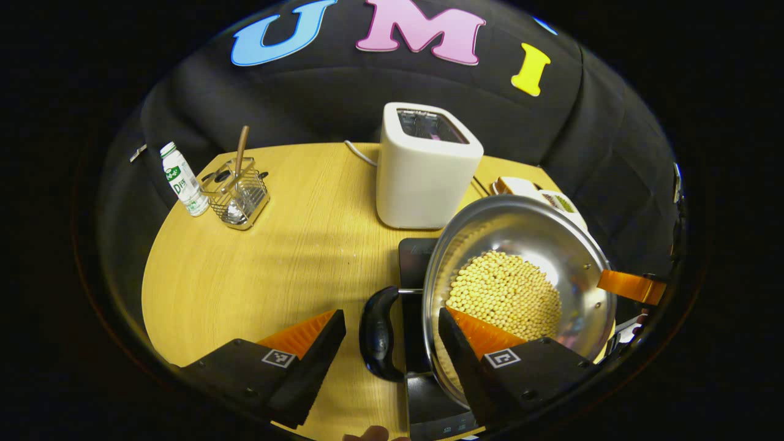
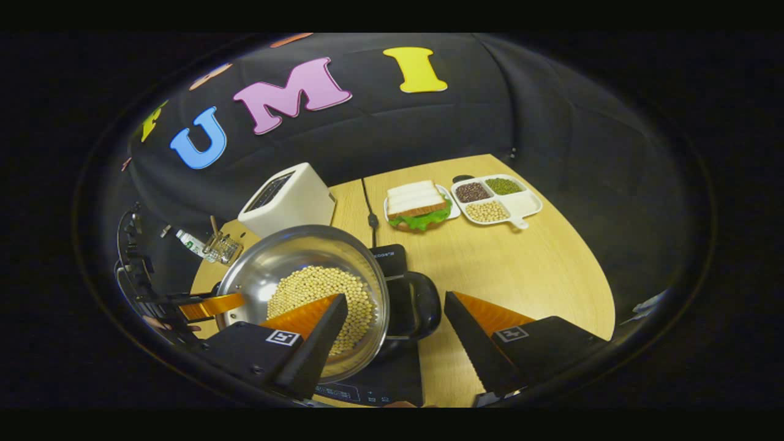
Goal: First push the handle of the pot to place it horizontally, then grasp the pot with both hands and set it on the induction cooktop.
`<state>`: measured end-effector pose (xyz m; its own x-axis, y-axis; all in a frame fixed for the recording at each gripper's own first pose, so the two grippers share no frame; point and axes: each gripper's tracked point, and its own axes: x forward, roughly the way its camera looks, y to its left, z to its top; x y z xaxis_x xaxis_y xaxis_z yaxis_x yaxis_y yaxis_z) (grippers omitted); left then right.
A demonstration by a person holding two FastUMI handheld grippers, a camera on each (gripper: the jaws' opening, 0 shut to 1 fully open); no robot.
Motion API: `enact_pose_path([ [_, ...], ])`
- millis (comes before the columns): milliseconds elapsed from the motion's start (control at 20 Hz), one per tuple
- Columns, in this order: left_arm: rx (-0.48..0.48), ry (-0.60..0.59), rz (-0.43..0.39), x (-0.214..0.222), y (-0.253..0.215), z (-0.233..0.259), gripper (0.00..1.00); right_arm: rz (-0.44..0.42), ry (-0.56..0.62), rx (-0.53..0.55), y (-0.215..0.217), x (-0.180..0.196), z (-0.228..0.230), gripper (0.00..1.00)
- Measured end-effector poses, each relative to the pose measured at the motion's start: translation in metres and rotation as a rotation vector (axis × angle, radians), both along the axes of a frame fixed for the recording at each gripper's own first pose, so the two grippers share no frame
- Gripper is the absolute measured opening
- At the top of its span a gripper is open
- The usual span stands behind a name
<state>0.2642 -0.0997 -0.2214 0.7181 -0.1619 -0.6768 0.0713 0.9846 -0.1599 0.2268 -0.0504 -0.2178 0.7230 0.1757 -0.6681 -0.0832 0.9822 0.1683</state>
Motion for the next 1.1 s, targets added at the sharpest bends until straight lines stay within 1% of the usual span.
enact_pose_path([
  [100,0.042,-0.114,0.036,-0.004,0.017,0.041,0.96,-0.017,-0.092,0.006,-0.002,-0.001,0.030,0.99],
  [200,0.067,-0.232,0.073,-0.015,0.028,0.085,0.96,-0.040,-0.213,-0.008,-0.006,-0.006,0.072,0.99],
  [350,0.070,-0.390,0.103,-0.039,0.038,0.150,0.95,-0.060,-0.427,-0.033,-0.009,-0.017,0.145,0.99],
  [450,0.042,-0.514,0.114,-0.058,0.044,0.198,0.95,-0.047,-0.554,-0.037,-0.005,-0.032,0.190,0.99],
  [500,0.037,-0.580,0.125,-0.070,0.049,0.222,0.95,-0.045,-0.597,-0.050,-0.005,-0.041,0.206,0.98],
  [600,0.086,-0.688,0.135,-0.095,0.061,0.255,0.95,-0.060,-0.639,-0.074,-0.007,-0.060,0.226,0.98],
  [650,0.119,-0.731,0.133,-0.112,0.070,0.264,0.95,-0.080,-0.661,-0.070,-0.008,-0.070,0.239,0.98],
  [700,0.131,-0.774,0.127,-0.131,0.074,0.272,0.95,-0.109,-0.696,-0.053,-0.008,-0.082,0.252,1.00],
  [750,0.125,-0.804,0.131,-0.148,0.076,0.278,0.95,-0.136,-0.734,-0.038,-0.008,-0.097,0.259,0.98],
  [850,0.086,-0.796,0.149,-0.181,0.084,0.272,0.95,-0.179,-0.802,-0.048,-0.017,-0.117,0.277,0.98],
  [950,0.080,-0.784,0.181,-0.209,0.105,0.264,0.95,-0.190,-0.854,-0.065,-0.016,-0.129,0.297,0.98],
  [1000,0.089,-0.787,0.207,-0.220,0.116,0.264,0.93,-0.192,-0.869,-0.071,-0.014,-0.138,0.301,0.98],
  [1050,0.092,-0.789,0.233,-0.230,0.127,0.265,0.93,-0.192,-0.881,-0.081,-0.012,-0.148,0.303,0.98],
  [1100,0.089,-0.783,0.252,-0.239,0.135,0.264,0.95,-0.196,-0.888,-0.094,-0.012,-0.157,0.303,0.98],
])
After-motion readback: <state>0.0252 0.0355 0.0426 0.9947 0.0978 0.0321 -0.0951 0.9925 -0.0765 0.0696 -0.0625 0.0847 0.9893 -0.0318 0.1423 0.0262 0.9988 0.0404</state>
